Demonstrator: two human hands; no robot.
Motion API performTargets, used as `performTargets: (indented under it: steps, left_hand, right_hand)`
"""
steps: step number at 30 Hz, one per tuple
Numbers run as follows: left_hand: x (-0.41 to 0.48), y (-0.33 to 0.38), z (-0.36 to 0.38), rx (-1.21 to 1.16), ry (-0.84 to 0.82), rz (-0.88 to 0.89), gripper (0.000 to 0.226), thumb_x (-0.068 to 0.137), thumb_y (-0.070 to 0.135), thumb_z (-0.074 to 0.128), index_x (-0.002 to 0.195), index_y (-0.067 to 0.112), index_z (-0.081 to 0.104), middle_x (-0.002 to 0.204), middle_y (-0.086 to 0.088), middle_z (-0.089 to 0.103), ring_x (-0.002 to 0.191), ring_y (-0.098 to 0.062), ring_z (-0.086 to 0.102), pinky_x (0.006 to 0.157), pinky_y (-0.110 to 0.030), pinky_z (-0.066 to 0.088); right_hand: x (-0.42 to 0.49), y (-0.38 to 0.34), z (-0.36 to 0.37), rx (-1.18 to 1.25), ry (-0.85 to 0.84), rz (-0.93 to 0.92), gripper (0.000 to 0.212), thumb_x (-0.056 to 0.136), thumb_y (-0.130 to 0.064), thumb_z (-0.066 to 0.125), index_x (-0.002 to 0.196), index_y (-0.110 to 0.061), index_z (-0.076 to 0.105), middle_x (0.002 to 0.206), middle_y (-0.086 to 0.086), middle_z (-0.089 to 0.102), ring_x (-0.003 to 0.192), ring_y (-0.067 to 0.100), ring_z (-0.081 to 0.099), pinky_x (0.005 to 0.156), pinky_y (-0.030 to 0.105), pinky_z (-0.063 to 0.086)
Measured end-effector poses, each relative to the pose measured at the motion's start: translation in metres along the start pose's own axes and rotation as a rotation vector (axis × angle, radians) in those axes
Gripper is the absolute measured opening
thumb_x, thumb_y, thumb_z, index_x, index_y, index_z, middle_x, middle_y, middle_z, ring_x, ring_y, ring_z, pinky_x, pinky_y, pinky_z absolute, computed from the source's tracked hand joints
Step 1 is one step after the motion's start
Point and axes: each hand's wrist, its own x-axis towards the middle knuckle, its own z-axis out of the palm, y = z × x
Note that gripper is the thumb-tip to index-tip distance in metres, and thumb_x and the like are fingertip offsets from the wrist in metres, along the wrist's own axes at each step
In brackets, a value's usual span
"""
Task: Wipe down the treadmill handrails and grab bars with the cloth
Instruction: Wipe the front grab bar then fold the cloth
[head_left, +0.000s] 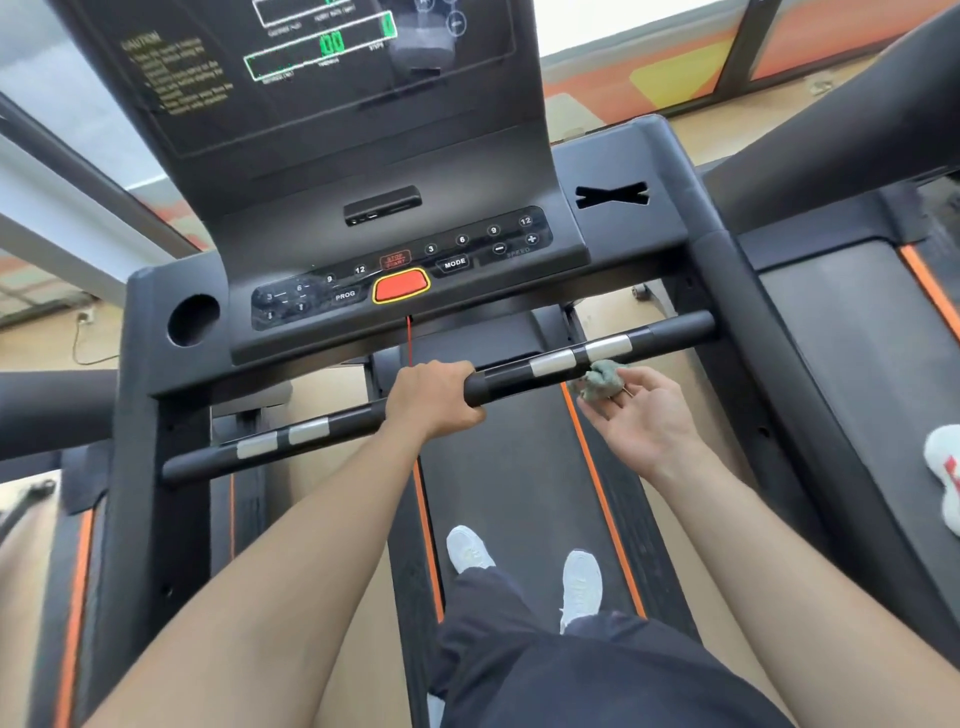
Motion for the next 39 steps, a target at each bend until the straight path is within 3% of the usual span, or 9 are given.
performTargets:
  steps: [4,12,16,20,24,27,30,37,39]
  left_hand:
    - [-0.001,-0.001,0.0,0.003,0.011,-0.002,0.034,0.072,0.055,0.059,0.096,0.032,0.058,0.083,0.004,0.067,0.079,-0.027,0.065,0.066,-0.032,0.04]
    - [-0.001,0.0,-0.002,0.0,0.018,0.005,0.033,0.072,0.054,0.06,0.096,0.032,0.058,0.082,0.004,0.066,0.077,-0.026,0.063,0.068,-0.032,0.043]
    - [-0.001,0.0,-0.003,0.002,0.016,0.014,0.032,0.073,0.055,0.06,0.096,0.033,0.057,0.081,0.005,0.066,0.072,-0.023,0.058,0.067,-0.031,0.042]
    - [-0.002,-0.001,-0.003,0.002,0.013,0.018,0.033,0.073,0.056,0.06,0.098,0.034,0.058,0.08,0.006,0.065,0.071,-0.022,0.058,0.065,-0.03,0.043]
    - [-0.002,-0.001,-0.004,0.004,0.015,0.025,0.032,0.075,0.055,0.06,0.099,0.035,0.058,0.08,0.007,0.064,0.07,-0.021,0.056,0.064,-0.03,0.041]
    - [-0.002,-0.001,-0.004,0.003,0.018,0.032,0.031,0.075,0.055,0.06,0.099,0.035,0.058,0.08,0.007,0.065,0.07,-0.02,0.056,0.064,-0.03,0.04]
    - [-0.001,-0.001,-0.004,0.001,0.013,0.031,0.031,0.074,0.055,0.059,0.097,0.034,0.058,0.079,0.007,0.065,0.07,-0.021,0.057,0.064,-0.03,0.041]
    - [-0.004,0.0,-0.007,0.017,-0.003,0.01,0.03,0.074,0.053,0.06,0.094,0.032,0.057,0.073,0.006,0.058,0.07,-0.024,0.053,0.064,-0.032,0.038]
    - [-0.004,0.001,-0.008,0.014,-0.007,0.008,0.03,0.074,0.053,0.06,0.095,0.032,0.057,0.073,0.006,0.058,0.069,-0.024,0.053,0.064,-0.031,0.038]
  right_hand:
    - [0.0,-0.021,-0.008,0.095,-0.017,-0.087,0.035,0.072,-0.004,0.067,0.106,0.001,0.059,0.106,0.013,0.059,0.1,0.027,0.062,0.112,0.033,0.037]
    - [0.011,-0.038,-0.033,0.171,0.094,-0.338,0.023,0.092,-0.004,0.052,0.112,-0.006,0.063,0.112,0.008,0.065,0.102,0.022,0.062,0.095,0.027,0.05]
    - [0.016,-0.016,-0.028,-0.043,0.176,-0.445,0.036,0.098,0.006,0.051,0.132,-0.003,0.06,0.121,0.012,0.067,0.109,0.025,0.067,0.087,0.029,0.058]
    - [0.006,-0.015,-0.031,-0.423,0.199,-0.564,0.03,0.092,0.005,0.063,0.119,-0.005,0.07,0.115,0.012,0.073,0.107,0.028,0.071,0.09,0.034,0.058]
    - [-0.005,-0.043,-0.032,-1.018,0.325,-0.984,0.019,0.086,-0.009,0.07,0.097,-0.025,0.075,0.097,0.003,0.073,0.082,0.005,0.066,0.083,0.018,0.048]
    - [0.008,-0.059,-0.035,-1.394,0.483,-1.215,0.022,0.085,-0.01,0.07,0.107,-0.012,0.073,0.112,0.005,0.07,0.096,0.027,0.058,0.085,0.027,0.04]
    - [0.029,-0.045,-0.04,-1.619,0.441,-1.242,0.029,0.086,-0.01,0.072,0.115,-0.008,0.071,0.119,0.009,0.068,0.099,0.037,0.053,0.087,0.039,0.045]
    - [0.037,-0.026,-0.033,-1.813,0.113,-1.457,0.025,0.084,0.003,0.072,0.105,-0.011,0.074,0.103,-0.002,0.071,0.086,0.029,0.053,0.068,0.036,0.053]
    - [0.039,-0.038,-0.039,-1.84,0.133,-1.483,0.03,0.08,0.01,0.07,0.102,-0.009,0.075,0.099,0.001,0.072,0.08,0.031,0.053,0.065,0.037,0.054]
